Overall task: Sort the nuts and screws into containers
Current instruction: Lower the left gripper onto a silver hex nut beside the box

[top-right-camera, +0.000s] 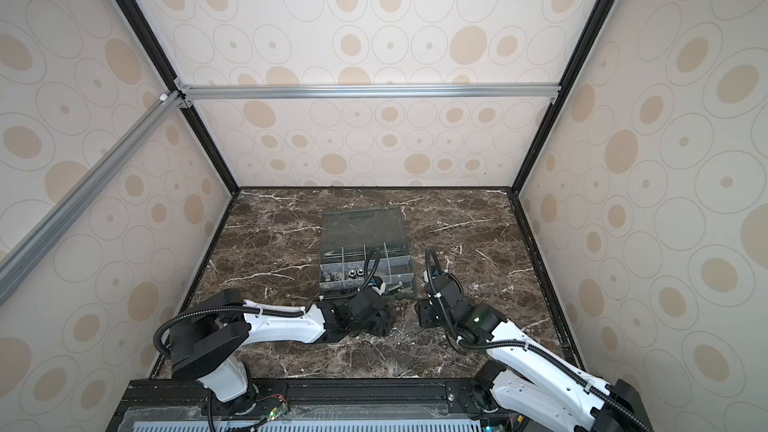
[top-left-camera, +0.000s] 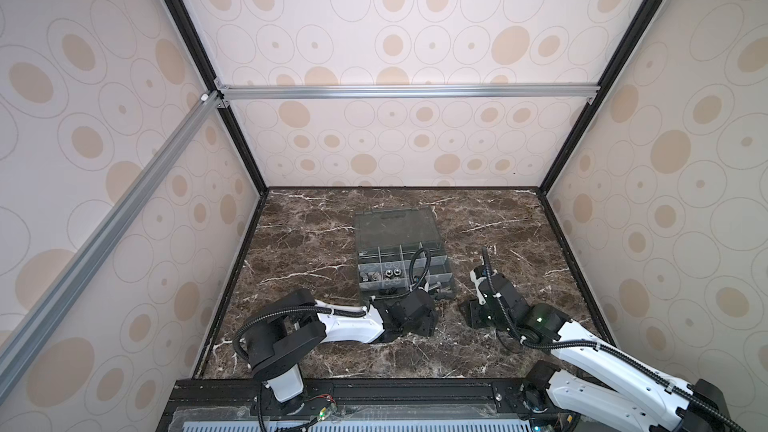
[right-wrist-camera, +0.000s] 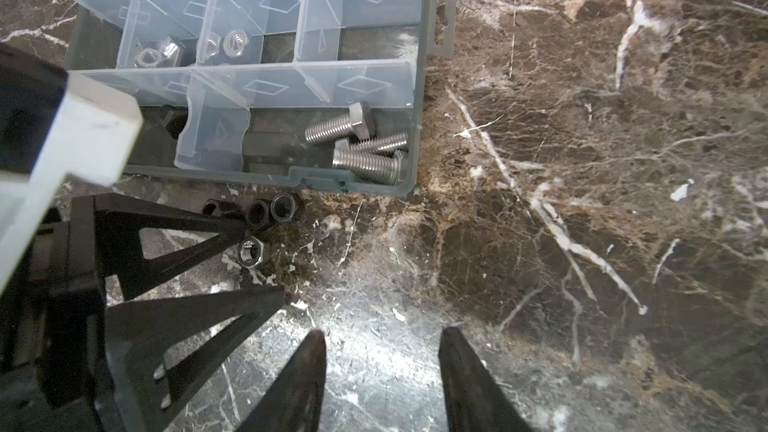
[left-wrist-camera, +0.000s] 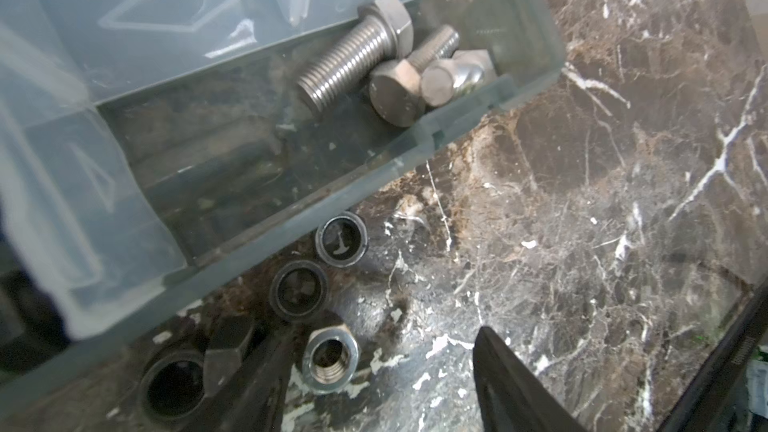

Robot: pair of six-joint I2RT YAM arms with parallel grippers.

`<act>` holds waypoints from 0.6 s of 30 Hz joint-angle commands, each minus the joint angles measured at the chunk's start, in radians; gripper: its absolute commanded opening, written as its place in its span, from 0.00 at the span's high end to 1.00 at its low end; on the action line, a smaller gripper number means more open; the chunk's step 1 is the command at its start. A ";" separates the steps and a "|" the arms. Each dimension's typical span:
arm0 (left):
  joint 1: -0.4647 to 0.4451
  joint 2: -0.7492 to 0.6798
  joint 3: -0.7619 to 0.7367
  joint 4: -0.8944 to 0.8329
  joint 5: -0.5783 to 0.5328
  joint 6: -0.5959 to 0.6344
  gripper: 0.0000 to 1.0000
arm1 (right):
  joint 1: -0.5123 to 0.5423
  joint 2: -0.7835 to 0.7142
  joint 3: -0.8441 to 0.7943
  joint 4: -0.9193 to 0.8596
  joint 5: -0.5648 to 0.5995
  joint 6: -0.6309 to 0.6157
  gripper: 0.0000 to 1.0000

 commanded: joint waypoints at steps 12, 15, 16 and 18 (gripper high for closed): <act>-0.039 0.101 0.176 -0.245 -0.081 0.129 0.33 | -0.005 -0.007 -0.026 0.000 0.021 0.033 0.52; -0.046 0.118 0.198 -0.273 -0.094 0.140 0.34 | -0.004 -0.010 -0.028 -0.002 0.024 0.035 0.52; -0.048 0.119 0.197 -0.272 -0.094 0.138 0.35 | -0.003 -0.012 -0.028 -0.004 0.025 0.036 0.52; -0.050 0.119 0.192 -0.269 -0.090 0.134 0.38 | -0.005 -0.015 -0.029 -0.005 0.028 0.038 0.52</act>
